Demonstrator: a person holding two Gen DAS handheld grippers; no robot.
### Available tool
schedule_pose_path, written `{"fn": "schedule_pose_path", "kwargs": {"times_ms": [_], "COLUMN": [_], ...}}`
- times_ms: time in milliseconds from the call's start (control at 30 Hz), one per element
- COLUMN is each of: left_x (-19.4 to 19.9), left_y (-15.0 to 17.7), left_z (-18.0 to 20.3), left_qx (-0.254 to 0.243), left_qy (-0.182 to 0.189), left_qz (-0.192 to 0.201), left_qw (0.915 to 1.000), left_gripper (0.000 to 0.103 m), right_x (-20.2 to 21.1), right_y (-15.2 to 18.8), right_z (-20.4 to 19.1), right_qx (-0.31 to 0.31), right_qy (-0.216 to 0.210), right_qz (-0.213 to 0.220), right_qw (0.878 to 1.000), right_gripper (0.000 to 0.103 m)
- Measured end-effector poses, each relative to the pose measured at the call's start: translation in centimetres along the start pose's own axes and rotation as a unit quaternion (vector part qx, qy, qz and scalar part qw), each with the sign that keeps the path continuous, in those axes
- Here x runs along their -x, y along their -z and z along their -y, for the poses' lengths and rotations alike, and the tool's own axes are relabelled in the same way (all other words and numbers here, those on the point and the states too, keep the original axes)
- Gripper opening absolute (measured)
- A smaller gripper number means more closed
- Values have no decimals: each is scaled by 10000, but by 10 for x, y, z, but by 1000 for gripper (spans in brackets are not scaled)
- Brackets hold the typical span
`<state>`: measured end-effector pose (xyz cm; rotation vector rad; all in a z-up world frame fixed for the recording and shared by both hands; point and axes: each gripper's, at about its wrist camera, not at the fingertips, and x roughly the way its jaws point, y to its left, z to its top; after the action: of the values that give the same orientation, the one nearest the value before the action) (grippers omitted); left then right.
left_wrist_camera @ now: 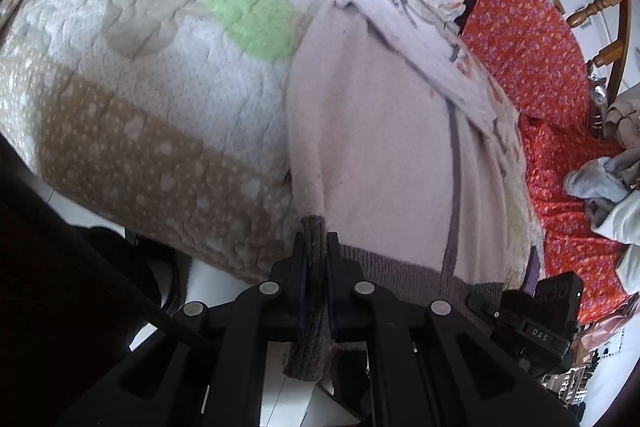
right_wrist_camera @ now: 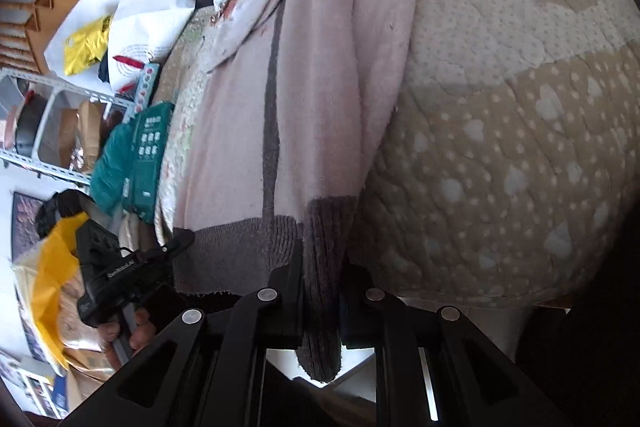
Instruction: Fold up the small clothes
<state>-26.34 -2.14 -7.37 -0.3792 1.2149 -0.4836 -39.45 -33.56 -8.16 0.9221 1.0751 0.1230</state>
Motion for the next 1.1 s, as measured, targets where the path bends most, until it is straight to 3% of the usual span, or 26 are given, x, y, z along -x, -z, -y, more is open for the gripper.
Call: {"fn": "schedule_pose_path", "kwargs": {"times_ms": [200, 333, 467, 633, 800, 867, 933, 1000, 1100], "left_x": [13, -2, -38, -82, -110, -109, -99, -88, -80], "left_y": [-49, -123, -196, -254, -280, -289, -291, -289, -284], "left_z": [30, 67, 84, 97, 103, 102, 100, 100, 105], "left_qx": [-297, -411, -44, 127, 54, 201, 334, 449, 266], "left_qy": [173, 150, 192, 121, -49, -93, -162, -314, -441], "left_qz": [277, 539, 546, 731, 730, 805, 1036, 1297, 1402], "left_qw": [9990, 9976, 9983, 9972, 9973, 9965, 9939, 9900, 9888], "left_gripper": [7, 7, 7, 7, 8, 15, 41, 54, 55], "right_x": [15, 31, 38, 6, -29, -39, -47, -53, -62], "right_y": [-24, -80, -149, -227, -278, -296, -312, -328, -350], "right_z": [-37, -66, -89, -93, -74, -69, -62, -55, -46], "right_qx": [627, 916, 1131, 1049, 784, 634, 471, 232, -144], "right_qy": [81, 39, 152, 591, 975, 990, 950, 841, 625], "right_qz": [205, 720, 1234, 1379, 1317, 1280, 1241, 1234, 1153], "right_qw": [9978, 9932, 9858, 9831, 9834, 9848, 9866, 9885, 9913], "right_gripper": [13, 13, 13, 13, 13, 13, 14, 15, 17]}}
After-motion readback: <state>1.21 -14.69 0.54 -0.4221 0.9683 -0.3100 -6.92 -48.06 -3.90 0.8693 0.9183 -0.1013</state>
